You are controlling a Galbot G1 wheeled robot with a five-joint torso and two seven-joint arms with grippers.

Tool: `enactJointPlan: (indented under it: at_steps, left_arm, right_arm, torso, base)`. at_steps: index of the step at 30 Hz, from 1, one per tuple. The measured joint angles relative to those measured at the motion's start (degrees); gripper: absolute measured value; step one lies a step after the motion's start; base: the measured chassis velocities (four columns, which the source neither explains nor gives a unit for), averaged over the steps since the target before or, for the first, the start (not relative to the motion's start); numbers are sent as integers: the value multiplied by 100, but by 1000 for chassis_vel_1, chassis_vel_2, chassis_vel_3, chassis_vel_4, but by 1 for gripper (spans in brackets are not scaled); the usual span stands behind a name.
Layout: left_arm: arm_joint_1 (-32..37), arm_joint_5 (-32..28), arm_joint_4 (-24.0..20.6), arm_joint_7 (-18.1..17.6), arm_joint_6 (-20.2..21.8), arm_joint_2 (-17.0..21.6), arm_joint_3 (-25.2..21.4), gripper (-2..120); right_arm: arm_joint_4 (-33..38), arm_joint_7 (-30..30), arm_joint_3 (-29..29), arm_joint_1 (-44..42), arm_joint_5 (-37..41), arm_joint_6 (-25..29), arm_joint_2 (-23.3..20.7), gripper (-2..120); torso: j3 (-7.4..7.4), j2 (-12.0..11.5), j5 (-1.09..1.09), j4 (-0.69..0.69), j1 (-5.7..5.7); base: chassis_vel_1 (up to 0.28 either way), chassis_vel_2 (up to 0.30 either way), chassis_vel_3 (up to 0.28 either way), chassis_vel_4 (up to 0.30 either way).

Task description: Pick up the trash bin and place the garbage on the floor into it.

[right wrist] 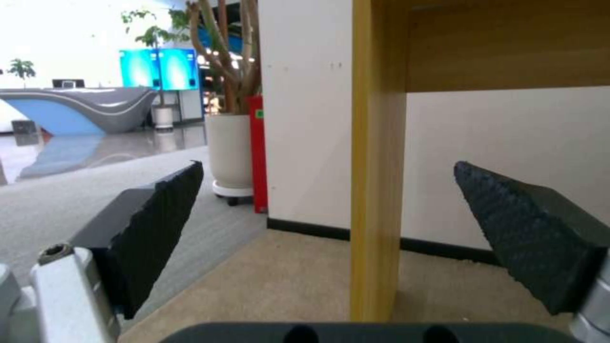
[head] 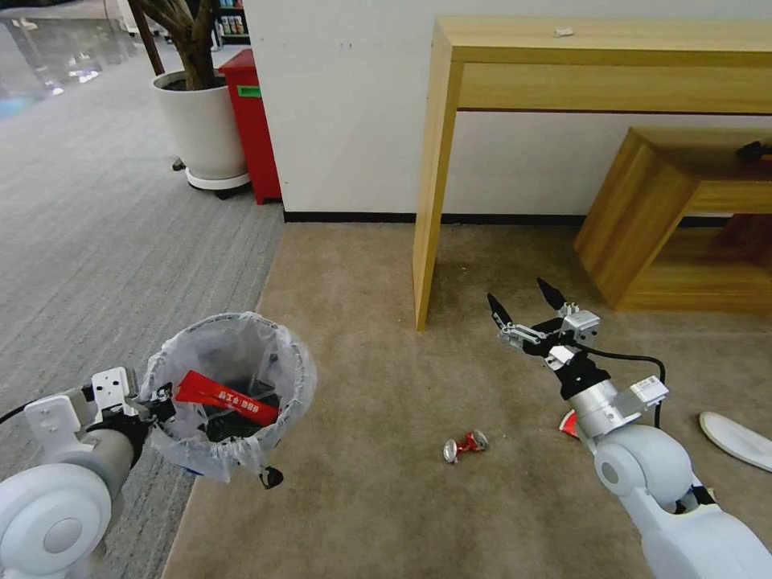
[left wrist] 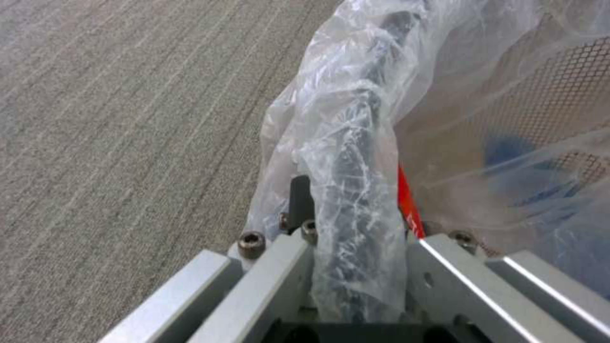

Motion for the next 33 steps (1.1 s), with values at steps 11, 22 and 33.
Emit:
enactJointPlan:
  at_steps: [11, 22, 33]
  left_arm:
    - [7, 14, -8, 4, 0, -7, 13, 0]
    - [2, 16, -17, 4, 0, 2, 14, 0]
    - [3, 16, -57, 7, 0, 2, 40, 0]
  right_arm:
    - [1, 15, -32, -28, 64, 89, 6, 100]
    - [-6, 329, -27, -157, -160, -260, -173, 100]
    - [-407, -419, -29, -114, -851, -1264, -510, 100]
  torso:
    - [0, 0, 0, 0, 0]
    - [0, 0, 0, 0, 0]
    - [0, 0, 1, -1, 0]
  base:
    - [-22, 10, 21, -9]
    - [0, 0, 0, 0]
    - [0, 0, 0, 0]
